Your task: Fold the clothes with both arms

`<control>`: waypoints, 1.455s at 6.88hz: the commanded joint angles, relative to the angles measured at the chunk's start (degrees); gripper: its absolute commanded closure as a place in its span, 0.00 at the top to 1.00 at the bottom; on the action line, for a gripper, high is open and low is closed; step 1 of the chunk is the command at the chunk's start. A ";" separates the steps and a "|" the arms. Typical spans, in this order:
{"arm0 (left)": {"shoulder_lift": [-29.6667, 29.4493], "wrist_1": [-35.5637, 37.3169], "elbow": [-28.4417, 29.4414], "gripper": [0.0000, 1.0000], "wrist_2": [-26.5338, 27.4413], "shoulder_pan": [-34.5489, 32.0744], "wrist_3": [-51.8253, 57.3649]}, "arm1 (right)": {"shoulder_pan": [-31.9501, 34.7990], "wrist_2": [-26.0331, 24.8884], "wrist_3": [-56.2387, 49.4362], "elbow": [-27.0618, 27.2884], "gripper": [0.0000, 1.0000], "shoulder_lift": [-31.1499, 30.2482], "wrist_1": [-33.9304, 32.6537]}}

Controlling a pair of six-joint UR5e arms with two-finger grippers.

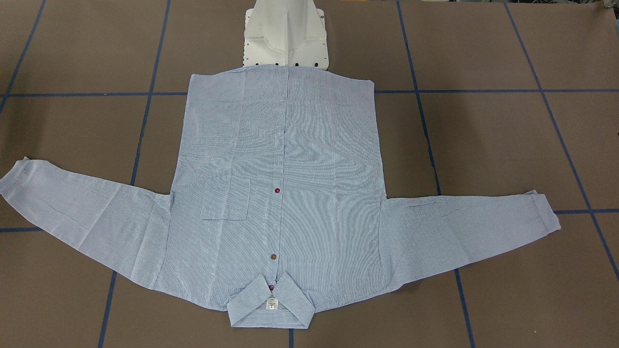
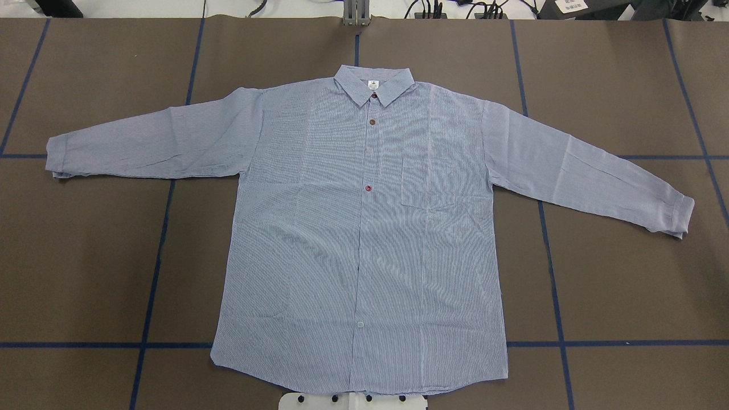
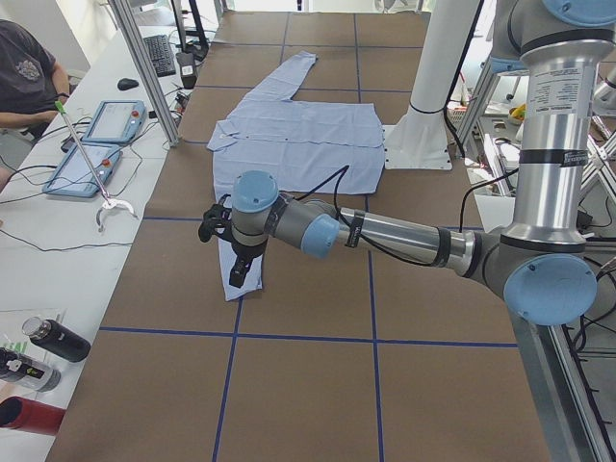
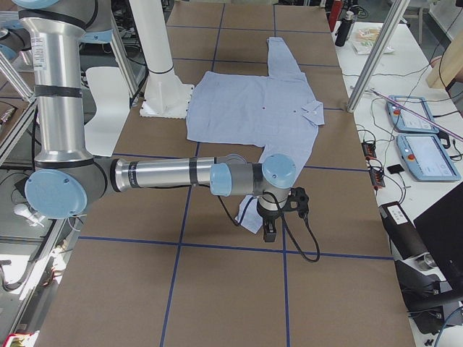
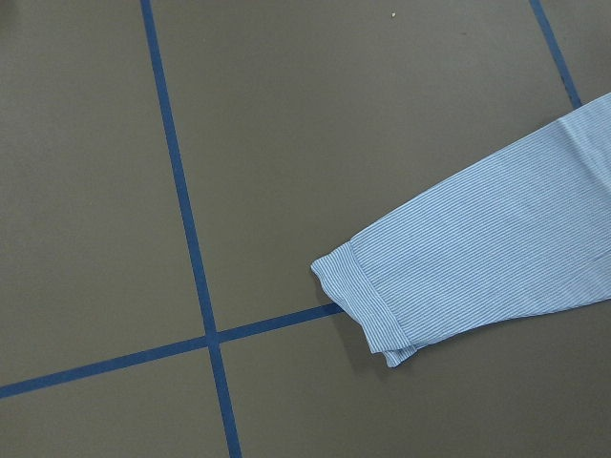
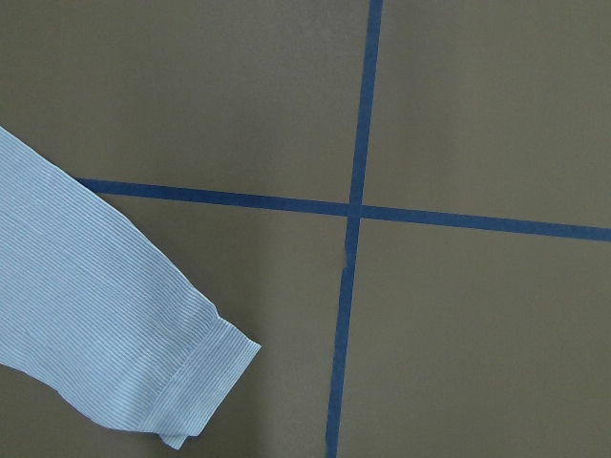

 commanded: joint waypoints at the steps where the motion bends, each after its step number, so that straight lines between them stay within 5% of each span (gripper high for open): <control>1: 0.60 0.18 -0.74 1.00 -0.16 0.17 -0.09 | 0.09 2.15 0.00 1.03 1.00 -0.01 -0.09; 4: 0.70 -0.17 -2.24 1.00 0.28 0.35 -0.26 | 0.17 5.16 0.16 1.66 1.00 -4.99 4.62; 7: 0.78 0.01 -2.50 1.00 0.63 0.35 -0.09 | 0.17 5.42 0.87 -3.16 1.00 -9.67 21.40; 10: 1.13 0.01 -2.07 1.00 0.63 0.35 0.00 | -2.44 5.68 29.69 -2.73 1.00 -8.89 26.59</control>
